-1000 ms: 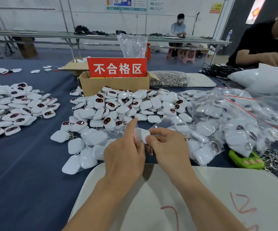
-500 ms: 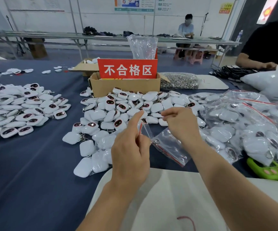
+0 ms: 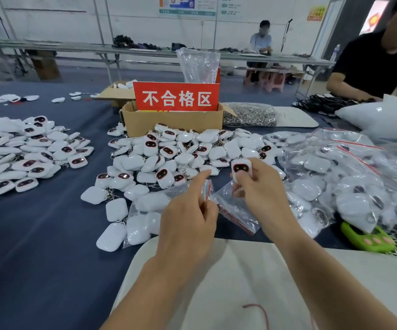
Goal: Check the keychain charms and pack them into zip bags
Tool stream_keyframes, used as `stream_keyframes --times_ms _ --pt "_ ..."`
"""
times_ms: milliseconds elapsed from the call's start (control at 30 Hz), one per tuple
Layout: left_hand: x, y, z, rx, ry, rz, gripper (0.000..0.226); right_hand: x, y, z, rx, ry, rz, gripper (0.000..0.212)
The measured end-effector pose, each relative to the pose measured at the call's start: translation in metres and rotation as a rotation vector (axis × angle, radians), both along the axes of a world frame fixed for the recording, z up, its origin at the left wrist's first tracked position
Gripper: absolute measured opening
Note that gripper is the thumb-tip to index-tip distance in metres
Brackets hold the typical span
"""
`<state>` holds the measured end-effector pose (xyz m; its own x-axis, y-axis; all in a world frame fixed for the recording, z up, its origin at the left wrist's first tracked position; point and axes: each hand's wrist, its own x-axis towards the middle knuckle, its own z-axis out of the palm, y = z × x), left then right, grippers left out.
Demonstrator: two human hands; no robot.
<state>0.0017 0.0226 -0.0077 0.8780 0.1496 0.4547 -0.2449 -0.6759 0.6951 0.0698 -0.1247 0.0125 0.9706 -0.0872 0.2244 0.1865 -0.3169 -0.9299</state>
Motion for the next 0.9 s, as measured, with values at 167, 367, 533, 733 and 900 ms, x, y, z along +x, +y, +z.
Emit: stream_keyframes --times_ms 167,367,533,733,900 --pt "-0.005 -0.008 -0.002 0.077 0.104 -0.066 0.043 -0.066 -0.022 -0.006 0.439 0.261 0.060 0.021" --pt "-0.012 -0.022 -0.003 -0.130 0.115 -0.222 0.027 -0.086 -0.024 -0.016 0.584 0.331 0.112 0.025" --pt "-0.009 -0.027 -0.001 -0.236 0.191 -0.307 0.032 -0.079 -0.024 -0.012 0.603 0.379 0.224 0.028" --pt "-0.007 -0.024 0.001 -0.454 0.172 -0.393 0.039 -0.071 -0.024 -0.013 0.617 0.392 0.307 0.029" --pt "-0.004 -0.025 0.001 -0.491 0.159 -0.362 0.036 -0.070 -0.024 -0.015 0.520 0.364 0.339 0.031"
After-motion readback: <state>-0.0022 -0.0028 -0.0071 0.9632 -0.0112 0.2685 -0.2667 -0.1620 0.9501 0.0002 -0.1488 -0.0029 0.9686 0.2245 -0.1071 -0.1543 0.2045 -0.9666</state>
